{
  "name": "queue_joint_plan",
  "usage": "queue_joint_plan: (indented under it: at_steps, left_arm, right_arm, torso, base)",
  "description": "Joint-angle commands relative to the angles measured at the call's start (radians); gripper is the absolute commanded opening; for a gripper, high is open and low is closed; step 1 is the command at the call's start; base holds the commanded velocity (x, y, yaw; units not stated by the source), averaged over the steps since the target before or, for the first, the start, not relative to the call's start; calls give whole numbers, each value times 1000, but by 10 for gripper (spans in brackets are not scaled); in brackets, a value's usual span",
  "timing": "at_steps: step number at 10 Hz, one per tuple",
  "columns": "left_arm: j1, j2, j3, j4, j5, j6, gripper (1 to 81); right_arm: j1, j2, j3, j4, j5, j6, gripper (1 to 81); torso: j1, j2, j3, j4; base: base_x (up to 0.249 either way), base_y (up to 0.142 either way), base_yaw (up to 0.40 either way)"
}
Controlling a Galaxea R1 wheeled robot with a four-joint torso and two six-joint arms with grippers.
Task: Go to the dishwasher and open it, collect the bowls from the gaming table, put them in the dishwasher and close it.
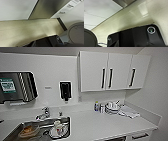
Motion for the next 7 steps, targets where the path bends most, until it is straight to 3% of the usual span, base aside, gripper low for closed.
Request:
queue_joint_plan:
  at_steps: [1,3,7]
  left_arm:
    - [-43,-69,24,96,-8,-4,811]
    - [-38,-109,56,198,-18,-4,811]
    - [-10,-159,66,283,-43,-5,811]
  right_arm:
    - [76,-37,28,21,-54,0,811]
    - [74,-42,28,23,-54,2,811]
    - [74,-44,30,30,-55,2,811]
  torso:
    - [61,-94,0,0]
    - [108,-170,0,0]
    - [198,-315,1,0]
  base:
    - [0,0,0]
    - [0,0,0]
    - [0,0,0]
